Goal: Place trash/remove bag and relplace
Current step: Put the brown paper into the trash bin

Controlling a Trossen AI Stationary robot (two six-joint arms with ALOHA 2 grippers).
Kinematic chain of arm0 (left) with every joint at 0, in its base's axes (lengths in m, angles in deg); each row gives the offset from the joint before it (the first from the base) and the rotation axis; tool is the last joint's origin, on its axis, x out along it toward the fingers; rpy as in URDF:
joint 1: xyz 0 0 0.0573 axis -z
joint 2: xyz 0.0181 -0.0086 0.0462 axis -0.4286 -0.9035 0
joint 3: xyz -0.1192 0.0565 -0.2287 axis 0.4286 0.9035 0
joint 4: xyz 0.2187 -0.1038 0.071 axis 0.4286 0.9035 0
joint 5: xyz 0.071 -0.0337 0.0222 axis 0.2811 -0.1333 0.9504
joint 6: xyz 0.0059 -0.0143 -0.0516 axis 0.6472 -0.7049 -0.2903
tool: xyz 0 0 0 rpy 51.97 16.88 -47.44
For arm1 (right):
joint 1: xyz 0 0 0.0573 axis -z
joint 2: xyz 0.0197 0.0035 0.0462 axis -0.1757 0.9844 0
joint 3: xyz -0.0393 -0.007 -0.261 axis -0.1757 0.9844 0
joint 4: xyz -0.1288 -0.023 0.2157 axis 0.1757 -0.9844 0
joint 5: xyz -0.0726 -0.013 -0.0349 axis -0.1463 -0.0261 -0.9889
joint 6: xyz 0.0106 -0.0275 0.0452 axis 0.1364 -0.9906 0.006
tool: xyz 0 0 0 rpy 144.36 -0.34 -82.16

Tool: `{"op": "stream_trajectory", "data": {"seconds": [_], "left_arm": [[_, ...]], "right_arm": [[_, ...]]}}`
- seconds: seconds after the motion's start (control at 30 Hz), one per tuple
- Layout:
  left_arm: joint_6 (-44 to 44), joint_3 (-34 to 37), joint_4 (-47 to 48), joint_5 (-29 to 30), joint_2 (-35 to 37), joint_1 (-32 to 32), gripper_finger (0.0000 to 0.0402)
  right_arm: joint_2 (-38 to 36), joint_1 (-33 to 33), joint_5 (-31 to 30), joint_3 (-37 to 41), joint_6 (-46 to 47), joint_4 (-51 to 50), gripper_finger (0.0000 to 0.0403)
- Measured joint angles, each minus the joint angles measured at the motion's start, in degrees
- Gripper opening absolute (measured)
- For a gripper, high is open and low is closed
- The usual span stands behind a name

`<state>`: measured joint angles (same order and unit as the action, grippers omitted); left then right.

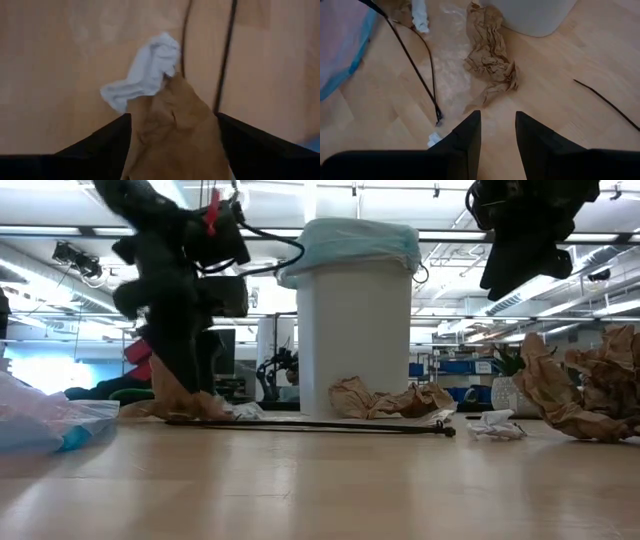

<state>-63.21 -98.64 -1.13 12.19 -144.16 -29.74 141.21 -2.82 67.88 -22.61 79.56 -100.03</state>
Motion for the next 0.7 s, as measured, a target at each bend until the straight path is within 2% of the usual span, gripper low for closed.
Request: {"op": "stream_trajectory", "data": {"seconds": [0.17,0.43,0.57,0.7], "left_arm": [[0.5,5.2,-8.5,5.8,0.0,0.0,0.0302],[-1.5,9.0,-11.1,8.4,-1.2,0.0,0.0276],[-4.2,7.7,-10.2,10.1,-1.3,0.0,0.0213],[-6.4,5.1,-7.5,10.7,-1.5,-0.1,0.0101]], "right_arm": [[0.0,0.3,-0.1,0.0,0.7,0.0,0.0109],[0.0,0.4,-1.4,0.0,2.0,0.0,0.0109],[0.0,1.4,-1.9,0.0,2.5,0.0,0.0108],[0.0,2.4,-1.7,0.0,2.5,0.0,0.0098]]}}
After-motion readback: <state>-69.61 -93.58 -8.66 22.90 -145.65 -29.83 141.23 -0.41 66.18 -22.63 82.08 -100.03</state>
